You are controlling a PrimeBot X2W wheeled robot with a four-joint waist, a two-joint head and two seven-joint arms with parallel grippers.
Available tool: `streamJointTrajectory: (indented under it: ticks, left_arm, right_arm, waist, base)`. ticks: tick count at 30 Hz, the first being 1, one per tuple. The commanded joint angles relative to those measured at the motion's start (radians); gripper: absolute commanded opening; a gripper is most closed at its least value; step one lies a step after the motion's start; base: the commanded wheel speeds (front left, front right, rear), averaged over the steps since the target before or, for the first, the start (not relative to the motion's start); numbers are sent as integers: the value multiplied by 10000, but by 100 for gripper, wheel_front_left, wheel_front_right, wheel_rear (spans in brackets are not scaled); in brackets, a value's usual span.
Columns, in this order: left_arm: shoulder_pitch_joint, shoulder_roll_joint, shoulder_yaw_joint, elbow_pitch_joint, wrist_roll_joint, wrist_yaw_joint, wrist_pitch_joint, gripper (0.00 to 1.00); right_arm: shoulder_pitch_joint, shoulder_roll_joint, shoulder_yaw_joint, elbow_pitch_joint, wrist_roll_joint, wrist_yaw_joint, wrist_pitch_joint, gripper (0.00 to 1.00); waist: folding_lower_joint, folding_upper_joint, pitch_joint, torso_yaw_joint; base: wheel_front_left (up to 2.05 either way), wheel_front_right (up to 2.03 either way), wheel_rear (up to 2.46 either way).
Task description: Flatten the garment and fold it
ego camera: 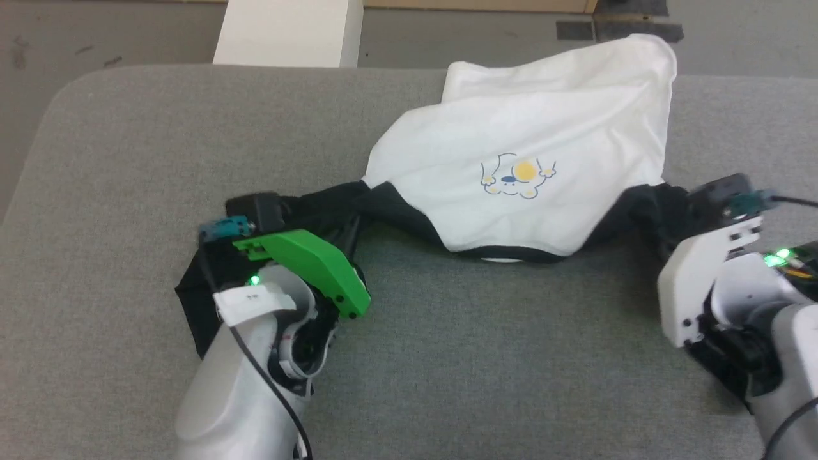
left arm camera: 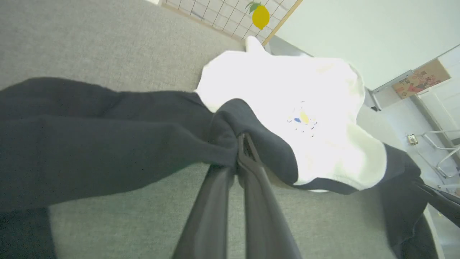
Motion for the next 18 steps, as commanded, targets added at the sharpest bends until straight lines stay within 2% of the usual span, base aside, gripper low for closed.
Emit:
streamJointTrajectory:
  ticks: [1,10,12,18]
  left_arm:
    - [-280,88,175,-353,-231,-104,-66,0]
    - [-1712,751,837,-2327,-505,-260,257,0]
    - [-2207,1044,868,-2504,-286,-223,427,0]
    - [-3665,1418,986,-2594,53,-134,636,0]
  right_arm:
    - [74,-293,-71,-469,272,-13,153,0]
    - [-432,-1628,-566,-2477,2171,-13,678,0]
    - [-682,-1941,-658,-2634,2612,-13,818,0]
    - [-1821,-2938,-640,-2564,3887,-13,863,0]
  waist:
    - [0,0,-493,-132]
    - [0,0,-1843,-189]
    - [0,0,-2073,-182]
    - [0,0,-2550,-181]
  base:
    - [0,0,0]
    - [0,0,0]
    - [0,0,0]
    - [0,0,0]
